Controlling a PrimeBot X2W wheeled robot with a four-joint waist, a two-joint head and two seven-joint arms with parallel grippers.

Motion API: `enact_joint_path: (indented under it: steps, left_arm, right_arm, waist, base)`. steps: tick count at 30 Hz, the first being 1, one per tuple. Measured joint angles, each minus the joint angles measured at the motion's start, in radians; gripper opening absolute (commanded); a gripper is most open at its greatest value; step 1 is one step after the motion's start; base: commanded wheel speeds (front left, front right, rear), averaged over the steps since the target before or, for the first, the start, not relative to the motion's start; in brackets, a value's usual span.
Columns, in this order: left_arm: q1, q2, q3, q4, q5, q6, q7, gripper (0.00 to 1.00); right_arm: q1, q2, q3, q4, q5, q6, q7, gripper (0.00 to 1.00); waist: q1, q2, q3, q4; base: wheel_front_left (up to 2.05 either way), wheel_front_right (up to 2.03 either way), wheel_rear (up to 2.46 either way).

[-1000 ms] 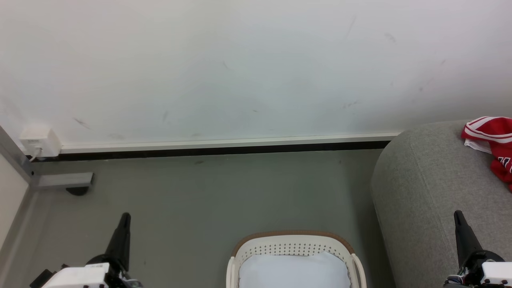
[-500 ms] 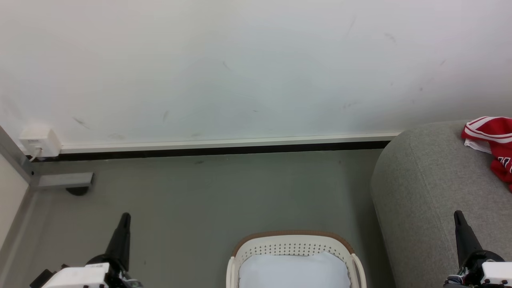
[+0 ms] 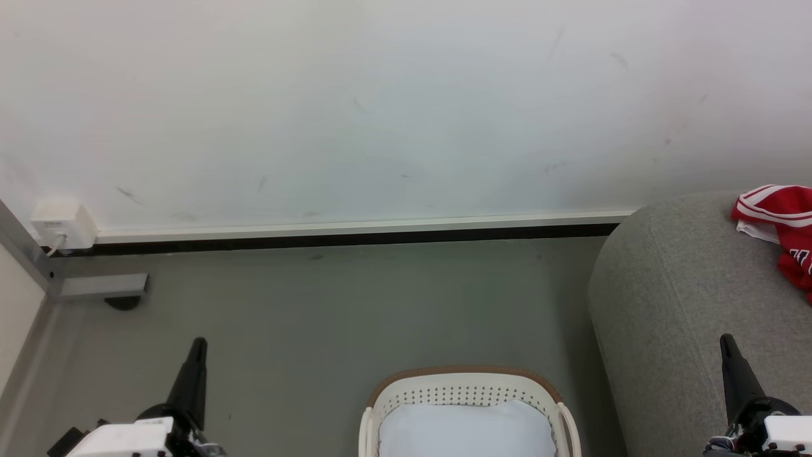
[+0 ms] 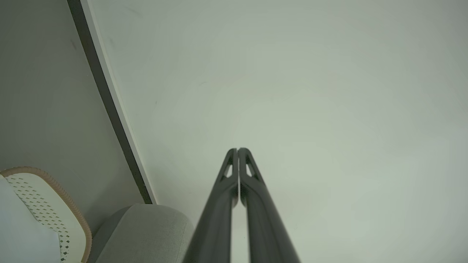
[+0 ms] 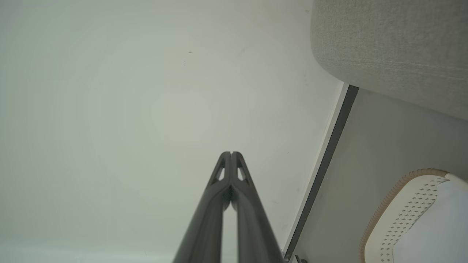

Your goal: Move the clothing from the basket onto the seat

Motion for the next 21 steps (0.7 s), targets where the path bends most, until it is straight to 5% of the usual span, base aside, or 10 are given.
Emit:
enact_joint_path:
  steps: [21]
  left_arm:
    - [0.000, 0.000, 0.000, 0.000, 0.000, 0.000, 0.000, 0.00]
  right_arm:
    - [0.000, 0.000, 0.000, 0.000, 0.000, 0.000, 0.000, 0.00]
  waist:
    - [0.0000, 0.0000, 0.000, 0.000]
  base:
    - [0.00, 0.00, 0.00]
